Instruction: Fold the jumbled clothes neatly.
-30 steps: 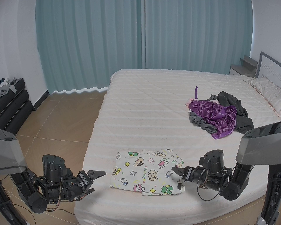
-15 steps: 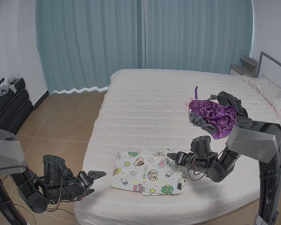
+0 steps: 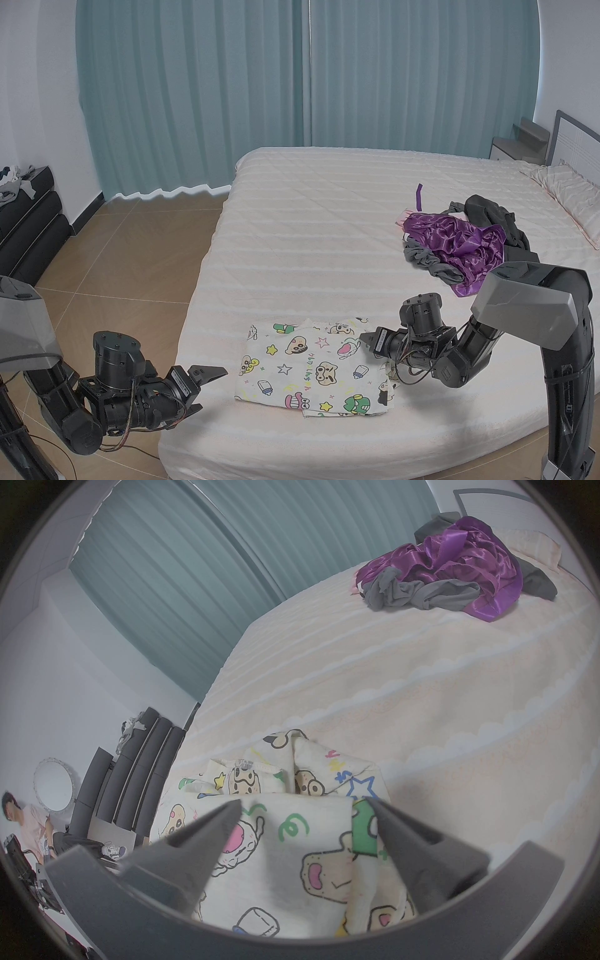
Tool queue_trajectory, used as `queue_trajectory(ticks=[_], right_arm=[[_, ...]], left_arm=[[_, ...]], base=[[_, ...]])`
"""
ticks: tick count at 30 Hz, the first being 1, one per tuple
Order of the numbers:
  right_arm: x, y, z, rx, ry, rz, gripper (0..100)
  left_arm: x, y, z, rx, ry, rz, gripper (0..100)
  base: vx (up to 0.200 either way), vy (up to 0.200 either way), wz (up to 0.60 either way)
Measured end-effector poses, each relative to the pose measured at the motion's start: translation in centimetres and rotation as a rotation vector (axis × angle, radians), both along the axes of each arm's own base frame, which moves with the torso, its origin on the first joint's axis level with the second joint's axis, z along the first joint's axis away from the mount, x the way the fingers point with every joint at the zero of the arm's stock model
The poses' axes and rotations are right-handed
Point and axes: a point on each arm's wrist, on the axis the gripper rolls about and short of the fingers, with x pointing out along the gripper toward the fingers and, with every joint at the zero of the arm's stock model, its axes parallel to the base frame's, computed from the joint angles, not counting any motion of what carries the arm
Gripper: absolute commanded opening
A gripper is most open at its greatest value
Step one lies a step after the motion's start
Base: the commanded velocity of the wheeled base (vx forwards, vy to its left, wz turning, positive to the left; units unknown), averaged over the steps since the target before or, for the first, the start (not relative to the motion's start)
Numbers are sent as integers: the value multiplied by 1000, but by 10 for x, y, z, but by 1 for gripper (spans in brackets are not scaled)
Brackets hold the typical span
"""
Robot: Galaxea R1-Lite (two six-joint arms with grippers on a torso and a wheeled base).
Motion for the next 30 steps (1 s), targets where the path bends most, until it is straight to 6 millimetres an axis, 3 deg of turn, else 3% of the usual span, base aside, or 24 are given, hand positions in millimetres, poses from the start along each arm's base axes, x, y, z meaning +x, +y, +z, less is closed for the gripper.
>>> queue_trajectory(ticks=[7, 21, 30], right_arm=[[2, -3, 3, 4, -11, -18, 0], [11, -15, 31, 39, -84, -57, 0], [19, -21, 35, 45, -101, -80, 0]], left_arm=[[0, 0, 0, 0, 1, 0, 100], [0, 0, 0, 0, 1, 0, 100], [0, 0, 0, 0, 2, 0, 100]], base=[[0, 0, 0], [0, 0, 0], [0, 0, 0]])
